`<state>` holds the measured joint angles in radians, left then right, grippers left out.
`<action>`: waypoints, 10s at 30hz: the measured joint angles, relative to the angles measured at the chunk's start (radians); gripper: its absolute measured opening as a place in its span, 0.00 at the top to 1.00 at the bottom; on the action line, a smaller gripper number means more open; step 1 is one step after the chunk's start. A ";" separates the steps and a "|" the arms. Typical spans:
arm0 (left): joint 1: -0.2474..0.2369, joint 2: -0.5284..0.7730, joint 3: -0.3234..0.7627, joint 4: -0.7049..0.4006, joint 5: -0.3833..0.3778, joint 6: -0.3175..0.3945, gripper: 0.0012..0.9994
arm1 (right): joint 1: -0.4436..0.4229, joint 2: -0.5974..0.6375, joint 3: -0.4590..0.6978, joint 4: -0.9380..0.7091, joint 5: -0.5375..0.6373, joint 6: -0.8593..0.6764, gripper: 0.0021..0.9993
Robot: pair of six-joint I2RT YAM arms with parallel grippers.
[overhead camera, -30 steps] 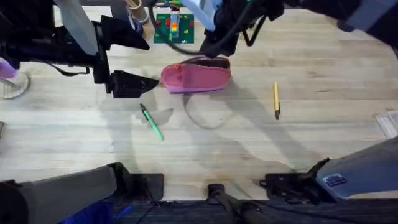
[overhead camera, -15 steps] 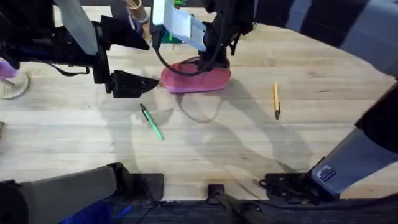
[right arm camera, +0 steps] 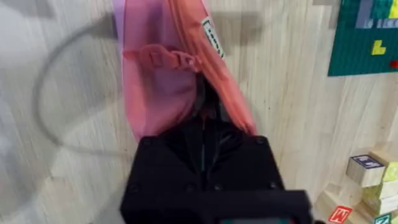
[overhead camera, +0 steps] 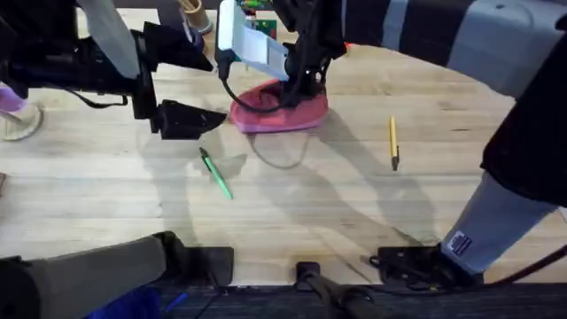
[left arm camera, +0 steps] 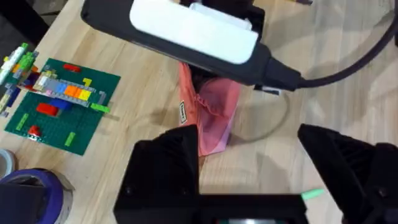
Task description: Unzip the bag, pick up the pens from the table one at a time and place them inside, then zip the bag closed.
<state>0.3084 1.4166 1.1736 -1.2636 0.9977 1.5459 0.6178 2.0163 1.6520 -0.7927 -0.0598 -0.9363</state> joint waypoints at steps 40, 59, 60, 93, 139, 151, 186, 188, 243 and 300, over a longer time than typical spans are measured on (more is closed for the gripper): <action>0.000 0.000 0.000 0.011 0.000 0.000 0.01 | -0.127 -0.347 0.004 -0.256 -0.017 0.150 0.00; 0.000 0.000 0.000 0.019 0.000 0.000 0.01 | -0.441 -0.556 -0.101 -0.170 -0.028 0.322 0.00; 0.000 0.000 0.000 0.019 0.000 0.000 0.01 | -0.451 -0.573 -0.129 -0.163 -0.029 0.333 0.00; 0.000 0.000 0.000 0.026 0.000 0.000 0.01 | -0.582 -0.746 -0.731 0.079 0.120 0.964 0.00; 0.000 0.000 0.000 0.026 0.000 0.000 0.01 | -0.601 -0.419 -0.690 0.138 0.138 1.061 0.97; 0.000 0.000 0.000 0.026 -0.001 0.000 0.01 | -0.582 -0.489 -0.493 0.172 -0.074 1.174 0.97; 0.000 0.000 0.000 0.026 -0.003 0.000 0.01 | -0.101 -0.464 -0.472 0.501 -0.143 0.200 0.97; 0.000 0.000 0.000 0.026 -0.003 0.000 0.01 | -0.081 -0.440 -0.472 0.500 -0.142 0.121 0.97; 0.000 -0.212 0.002 0.033 -0.360 -0.696 0.00 | -0.067 -0.420 -0.472 0.528 -0.128 0.058 0.00; -0.412 -0.217 -0.440 0.245 -0.870 -2.346 0.00 | -0.124 -0.600 -0.472 0.444 -0.128 0.354 0.00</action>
<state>-0.1032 1.1996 0.7334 -1.0188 0.1274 -0.7998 0.4942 1.4158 1.1801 -0.3489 -0.1881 -0.5827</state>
